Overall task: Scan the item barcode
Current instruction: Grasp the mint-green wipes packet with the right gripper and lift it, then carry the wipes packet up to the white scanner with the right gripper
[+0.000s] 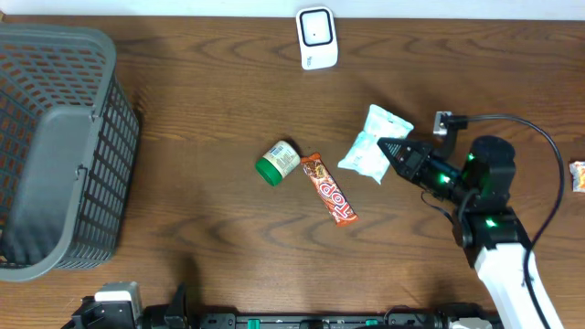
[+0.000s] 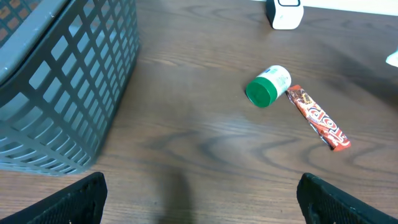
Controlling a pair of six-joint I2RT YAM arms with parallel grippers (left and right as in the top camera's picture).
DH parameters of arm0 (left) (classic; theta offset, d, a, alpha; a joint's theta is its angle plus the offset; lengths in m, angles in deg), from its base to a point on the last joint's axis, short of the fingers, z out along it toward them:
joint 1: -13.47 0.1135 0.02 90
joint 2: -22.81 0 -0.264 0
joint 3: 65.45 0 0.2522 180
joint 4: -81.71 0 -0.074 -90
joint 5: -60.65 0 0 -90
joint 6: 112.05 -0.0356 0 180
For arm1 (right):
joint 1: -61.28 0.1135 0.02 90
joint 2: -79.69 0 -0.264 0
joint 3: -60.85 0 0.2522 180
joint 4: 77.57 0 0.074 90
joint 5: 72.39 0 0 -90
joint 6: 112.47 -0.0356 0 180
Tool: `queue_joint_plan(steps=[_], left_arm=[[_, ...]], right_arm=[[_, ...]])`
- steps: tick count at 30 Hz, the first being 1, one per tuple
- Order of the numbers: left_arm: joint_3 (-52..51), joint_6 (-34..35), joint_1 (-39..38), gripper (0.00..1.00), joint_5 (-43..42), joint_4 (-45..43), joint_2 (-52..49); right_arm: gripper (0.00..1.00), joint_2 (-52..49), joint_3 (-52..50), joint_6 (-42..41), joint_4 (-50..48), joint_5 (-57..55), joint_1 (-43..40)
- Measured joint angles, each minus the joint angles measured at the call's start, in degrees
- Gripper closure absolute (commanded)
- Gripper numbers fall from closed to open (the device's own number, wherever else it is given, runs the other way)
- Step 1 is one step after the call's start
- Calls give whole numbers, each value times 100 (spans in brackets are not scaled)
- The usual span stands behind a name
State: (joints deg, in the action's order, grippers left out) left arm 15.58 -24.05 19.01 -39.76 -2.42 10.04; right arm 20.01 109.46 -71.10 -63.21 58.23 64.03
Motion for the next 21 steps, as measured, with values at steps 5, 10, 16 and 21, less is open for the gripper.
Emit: queue_joint_plan(steps=[5,10,16,21], left_arm=[[0,0,0,2,0,-2,0],[0,2,0,2,0,-2,0],[0,0,0,2,0,-2,0],[0,0,0,2,0,0,0]], right_arm=[[98,195,0,-52,262,140,0],[98,195,0,-61,485,210,0],[98,195,0,68,527,98,46],[98,111,0,614,649,-1163,702]])
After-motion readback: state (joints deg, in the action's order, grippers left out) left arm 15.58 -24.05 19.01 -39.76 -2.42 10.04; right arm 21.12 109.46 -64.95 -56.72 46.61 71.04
